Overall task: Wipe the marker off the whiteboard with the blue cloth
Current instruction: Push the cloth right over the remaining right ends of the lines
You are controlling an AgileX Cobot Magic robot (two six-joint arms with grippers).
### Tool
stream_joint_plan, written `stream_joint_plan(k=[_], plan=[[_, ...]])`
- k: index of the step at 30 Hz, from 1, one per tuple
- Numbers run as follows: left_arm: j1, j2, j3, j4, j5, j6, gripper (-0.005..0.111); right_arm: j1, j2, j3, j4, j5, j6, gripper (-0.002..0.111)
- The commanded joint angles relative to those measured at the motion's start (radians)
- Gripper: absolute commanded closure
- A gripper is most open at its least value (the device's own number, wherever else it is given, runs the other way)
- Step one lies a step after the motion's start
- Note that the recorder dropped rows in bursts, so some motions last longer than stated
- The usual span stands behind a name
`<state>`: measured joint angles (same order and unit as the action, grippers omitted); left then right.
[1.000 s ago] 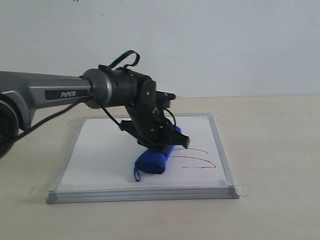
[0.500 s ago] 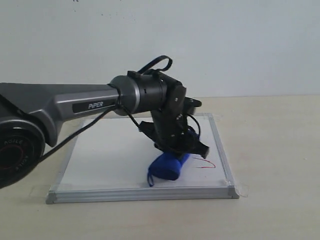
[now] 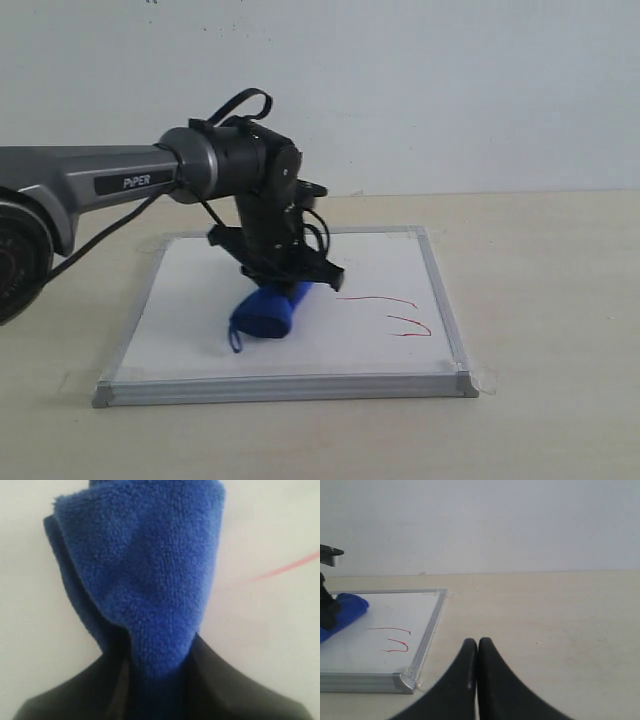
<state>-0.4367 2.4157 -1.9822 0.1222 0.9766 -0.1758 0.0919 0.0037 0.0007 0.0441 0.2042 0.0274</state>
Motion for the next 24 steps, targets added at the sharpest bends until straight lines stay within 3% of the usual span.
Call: stream_joint_plan(k=[1, 5, 10, 17, 20, 24], plan=[[-0.12, 0.006, 0.005, -0.197, -0.148, 0.101, 0.103, -0.002, -0.004, -0.001, -0.002, -0.005, -0.004, 0.108], [-0.186, 0.02, 0.005, -0.197, -0.204, 0.101, 0.103, -0.002, -0.004, -0.001, -0.002, -0.005, -0.004, 0.108], [-0.201, 0.047, 0.005, -0.164, -0.179, 0.102, 0.103, -0.002, -0.004, -0.001, -0.002, -0.005, -0.004, 0.108], [-0.084, 0.051, -0.03, 0.153, -0.022, -0.097, 0.103, -0.002, -0.004, -0.001, -0.002, -0.005, -0.004, 0.108], [-0.014, 0.051, -0.058, 0.134, 0.029, -0.097, 0.103, -0.002, -0.004, -0.001, -0.002, -0.005, -0.004, 0.108], [-0.039, 0.057, -0.058, 0.065, -0.006, -0.044, 0.103, -0.002, -0.004, -0.001, -0.002, -0.005, -0.004, 0.108]])
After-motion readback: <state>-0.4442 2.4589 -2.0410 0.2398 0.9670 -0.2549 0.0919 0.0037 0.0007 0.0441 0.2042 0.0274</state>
